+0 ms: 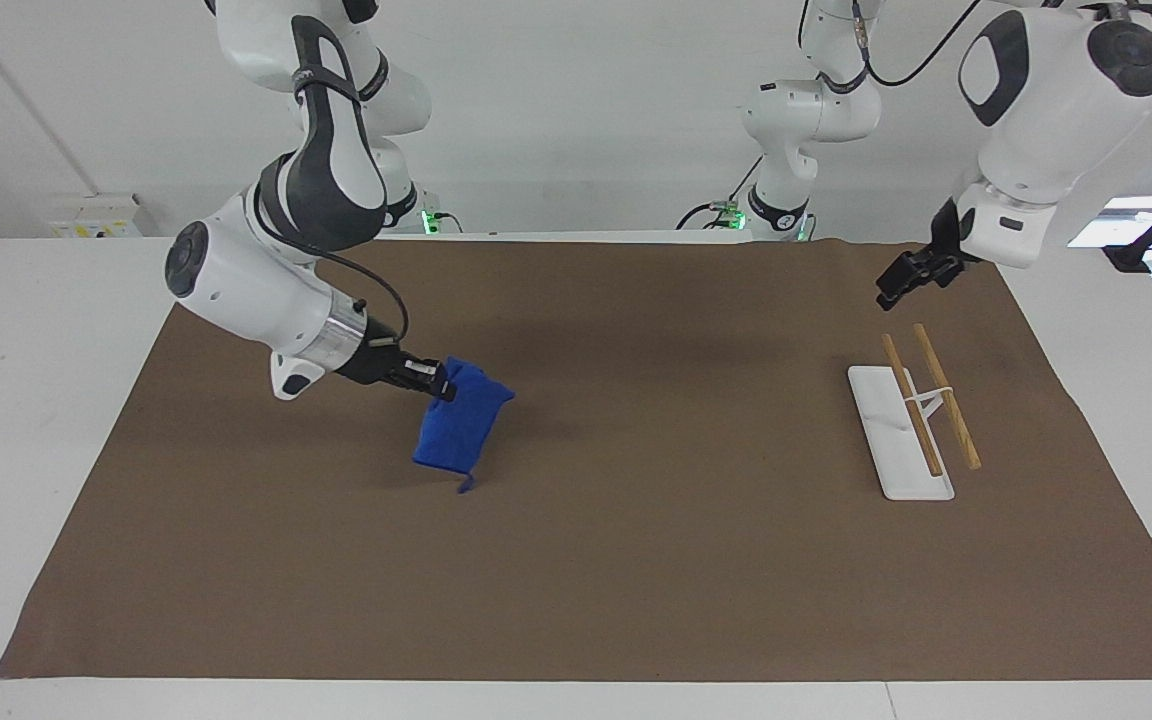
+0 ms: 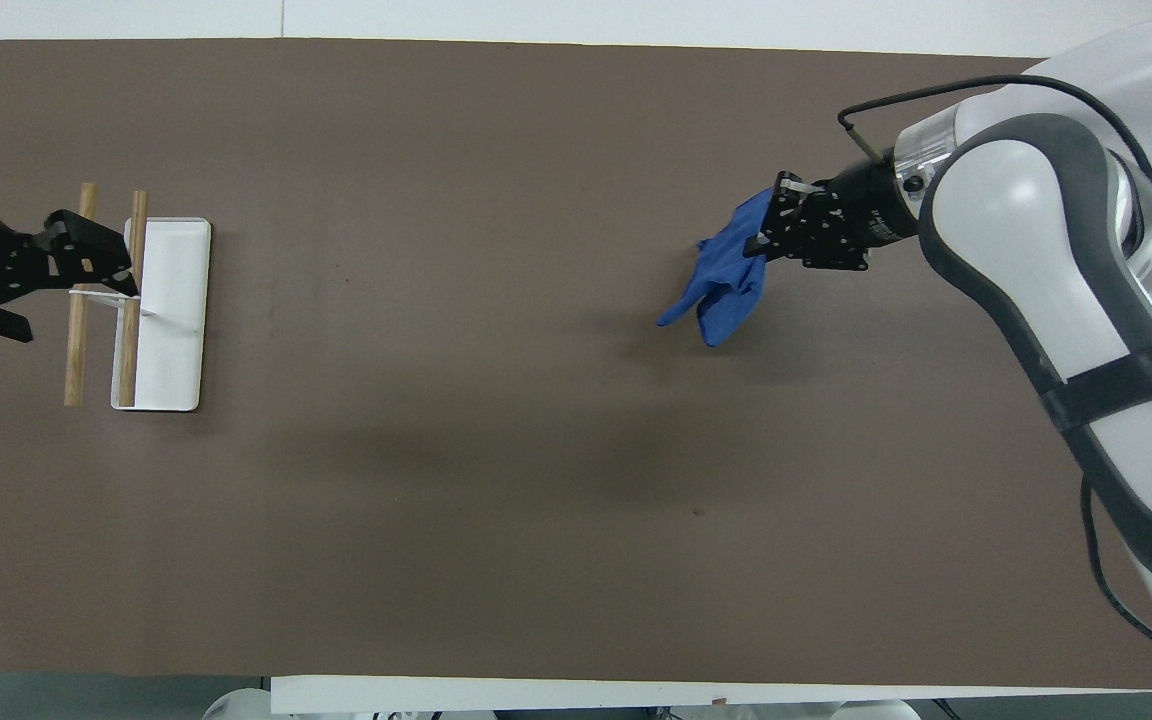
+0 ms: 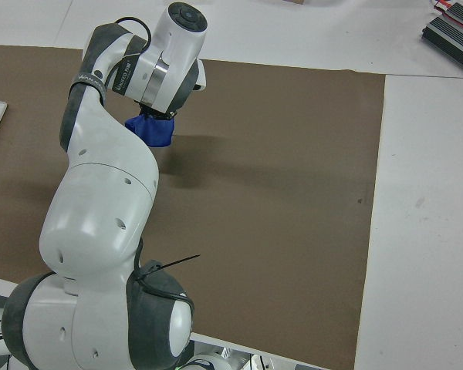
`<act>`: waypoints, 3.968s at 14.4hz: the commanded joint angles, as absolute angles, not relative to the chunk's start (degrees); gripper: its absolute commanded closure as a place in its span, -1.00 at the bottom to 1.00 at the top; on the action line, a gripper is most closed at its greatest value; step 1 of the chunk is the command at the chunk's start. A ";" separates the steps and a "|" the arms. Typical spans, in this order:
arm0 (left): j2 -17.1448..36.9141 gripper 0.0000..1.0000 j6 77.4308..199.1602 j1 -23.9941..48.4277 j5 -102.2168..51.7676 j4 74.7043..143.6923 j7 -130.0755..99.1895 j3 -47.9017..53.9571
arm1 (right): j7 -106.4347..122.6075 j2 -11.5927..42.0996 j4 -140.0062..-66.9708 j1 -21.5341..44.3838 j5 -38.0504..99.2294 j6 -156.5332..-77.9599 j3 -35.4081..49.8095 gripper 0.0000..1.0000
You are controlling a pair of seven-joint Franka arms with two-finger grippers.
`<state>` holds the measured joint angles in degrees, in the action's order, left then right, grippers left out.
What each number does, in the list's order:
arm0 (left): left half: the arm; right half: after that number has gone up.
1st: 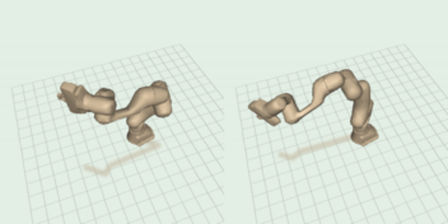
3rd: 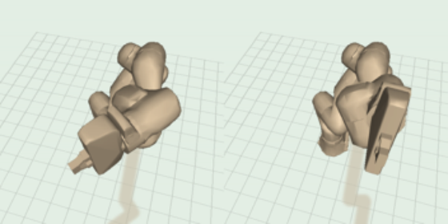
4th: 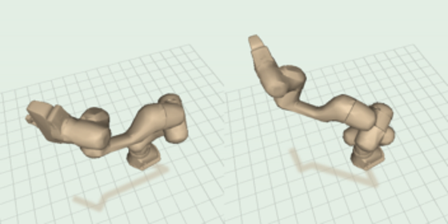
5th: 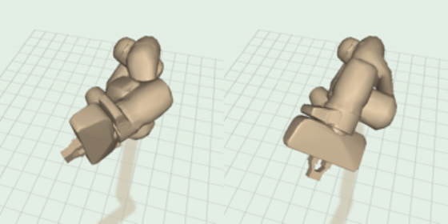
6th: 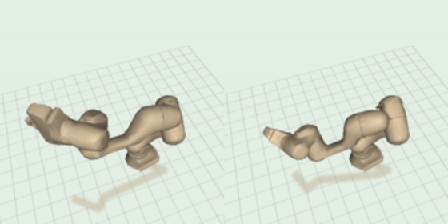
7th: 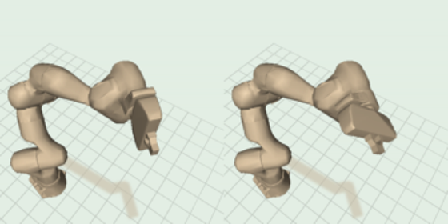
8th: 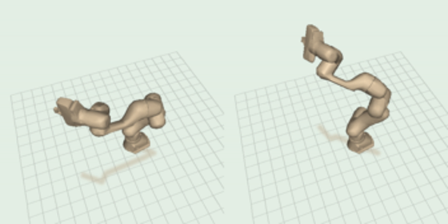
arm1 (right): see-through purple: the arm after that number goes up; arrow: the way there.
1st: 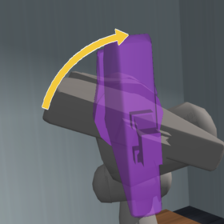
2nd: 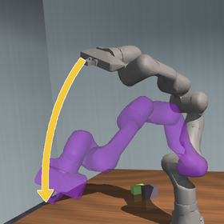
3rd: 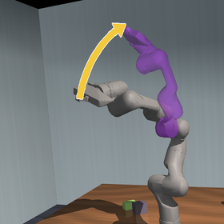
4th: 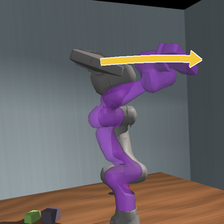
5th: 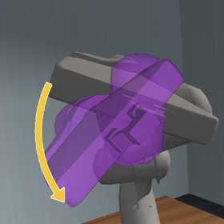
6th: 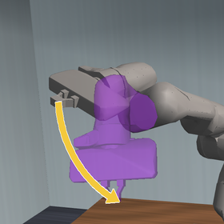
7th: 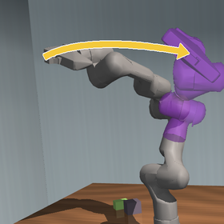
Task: Right arm passes towel to left arm to hang
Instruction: 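Lift the towel with the right gripper while the left gripper reaches toward it, then grasp the towel with the left gripper next to the right gripper, then open the right gripper and withdraw it while the left gripper holds the towel, then carry the towel with the left gripper over the white rack and lower it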
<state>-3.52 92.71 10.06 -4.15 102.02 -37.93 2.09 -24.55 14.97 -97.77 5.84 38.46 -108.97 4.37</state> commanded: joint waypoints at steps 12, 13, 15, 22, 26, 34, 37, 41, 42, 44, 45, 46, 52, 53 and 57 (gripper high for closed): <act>1.04 -0.99 125.06 31.63 -9.58 113.55 -103.43 1.41 | -49.83 15.38 -97.91 19.94 56.25 -121.27 4.57 0.98; 2.01 -0.97 126.11 32.77 -9.58 113.55 -104.06 1.41 | -50.44 15.38 -97.91 20.73 56.25 -122.42 4.57 0.98; 2.63 -0.66 125.51 33.49 -9.58 113.73 -104.06 1.41 | -50.54 15.38 -97.91 20.92 56.25 -122.78 4.57 0.98; 2.72 1.00 124.72 31.91 -9.58 113.64 -100.55 1.23 | -50.54 15.47 -97.91 20.92 56.16 -123.22 4.57 0.98; 2.81 1.00 124.72 31.82 -9.06 113.29 -100.28 1.06 | -50.54 15.47 -97.91 20.92 56.16 -123.22 4.57 0.98; 5.00 1.00 119.37 31.82 -5.72 107.68 -98.00 0.70 | -46.26 14.94 -97.47 20.66 45.77 -125.50 4.13 -1.00; 7.81 1.00 113.14 31.12 -4.92 99.00 -97.91 0.62 | -35.20 14.59 -97.56 17.68 26.07 -124.11 4.13 -1.00; 7.83 1.00 106.54 29.53 -2.37 93.52 -94.50 0.62 | -24.11 12.32 -97.47 10.83 10.34 -115.34 3.87 -1.00; 7.47 1.00 104.44 28.49 -1.94 93.17 -92.48 0.53 | -20.34 11.00 -97.30 8.98 5.59 -112.96 3.95 -1.00; 6.51 1.00 99.17 27.77 0.69 91.76 -87.39 0.18 | -12.95 9.06 -95.64 6.26 0.46 -107.87 3.78 -1.00; 5.89 1.00 97.23 27.77 1.92 91.58 -85.36 -1.30 | -10.83 8.36 -93.62 4.67 -0.60 -103.58 3.78 -1.00; 5.45 1.00 96.25 27.86 2.89 91.58 -83.25 -3.32 | -9.85 7.91 -90.73 3.27 -1.83 -98.75 3.69 -1.00; 4.31 1.00 94.83 27.77 5.80 91.67 -66.30 -14.48 | -0.81 4.66 -77.63 -2.98 -6.06 -79.91 3.69 -1.00; 4.31 1.00 95.53 27.69 6.50 91.76 -62.70 -16.33 | 0.95 4.75 -77.00 -2.90 -6.24 -79.20 3.78 -1.00; 4.22 1.00 102.98 20.68 7.29 94.30 -51.96 -19.25 | 2.72 2.46 -81.12 -5.09 -5.45 -77.96 3.69 -1.00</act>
